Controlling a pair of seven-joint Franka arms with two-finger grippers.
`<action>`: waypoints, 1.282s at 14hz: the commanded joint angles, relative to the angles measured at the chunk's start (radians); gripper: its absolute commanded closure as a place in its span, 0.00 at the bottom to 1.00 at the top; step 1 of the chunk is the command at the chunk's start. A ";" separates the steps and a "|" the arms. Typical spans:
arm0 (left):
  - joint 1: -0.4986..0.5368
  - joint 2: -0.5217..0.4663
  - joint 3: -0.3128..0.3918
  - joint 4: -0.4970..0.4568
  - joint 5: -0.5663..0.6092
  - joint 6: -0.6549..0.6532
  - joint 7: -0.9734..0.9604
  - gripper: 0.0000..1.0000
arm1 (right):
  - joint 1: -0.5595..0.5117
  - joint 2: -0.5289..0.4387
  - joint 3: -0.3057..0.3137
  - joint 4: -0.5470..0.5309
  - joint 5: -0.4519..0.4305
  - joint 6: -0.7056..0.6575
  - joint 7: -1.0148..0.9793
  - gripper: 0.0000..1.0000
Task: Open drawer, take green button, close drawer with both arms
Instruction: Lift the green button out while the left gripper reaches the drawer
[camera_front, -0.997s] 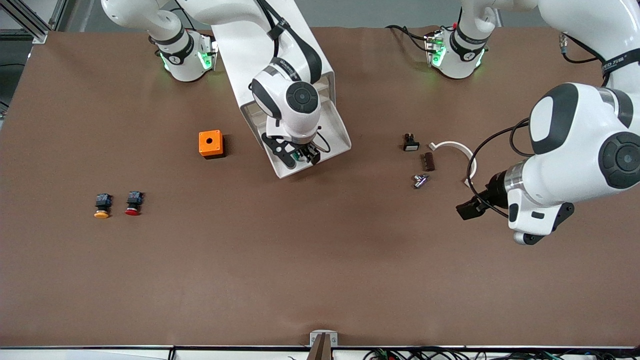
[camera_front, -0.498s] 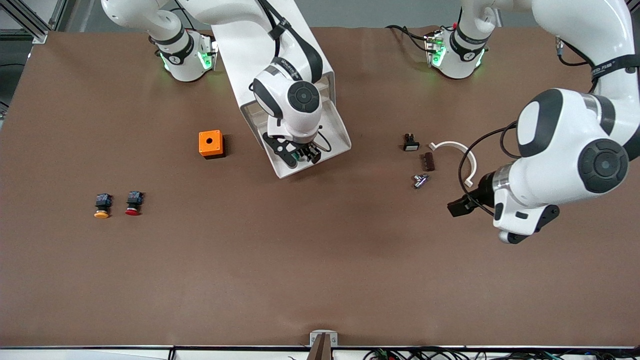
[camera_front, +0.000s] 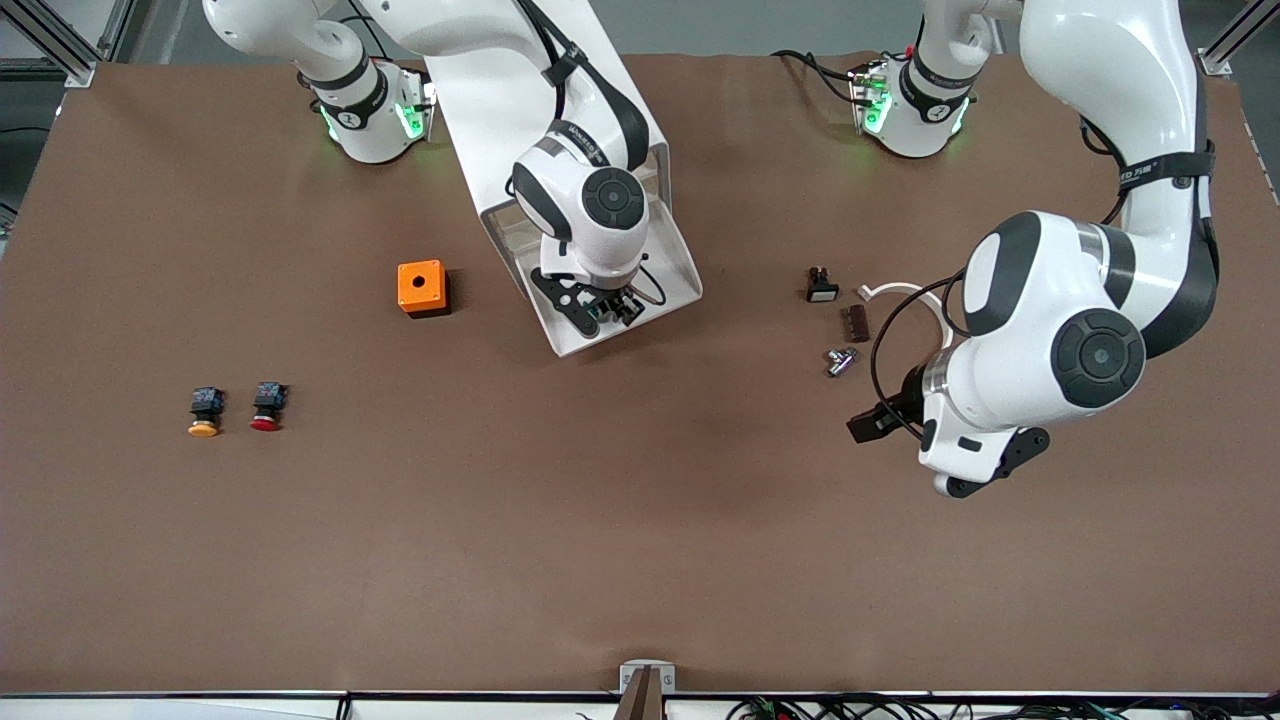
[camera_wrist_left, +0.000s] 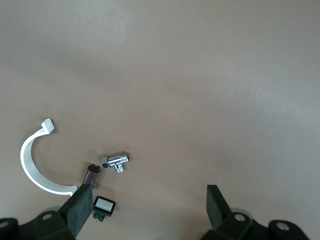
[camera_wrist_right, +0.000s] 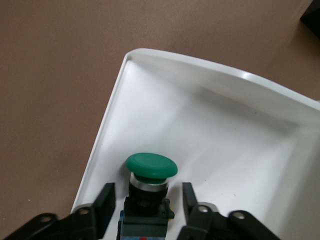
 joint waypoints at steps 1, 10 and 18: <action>-0.002 -0.005 -0.002 -0.007 0.019 0.008 0.011 0.00 | 0.014 0.006 -0.006 0.011 0.005 0.007 0.016 0.62; -0.066 -0.018 -0.020 -0.015 0.009 0.074 -0.009 0.00 | -0.022 -0.003 -0.011 0.141 0.005 -0.149 0.001 0.78; -0.178 0.151 -0.020 -0.018 0.018 0.281 0.000 0.00 | -0.269 -0.102 -0.014 0.232 0.003 -0.461 -0.457 0.73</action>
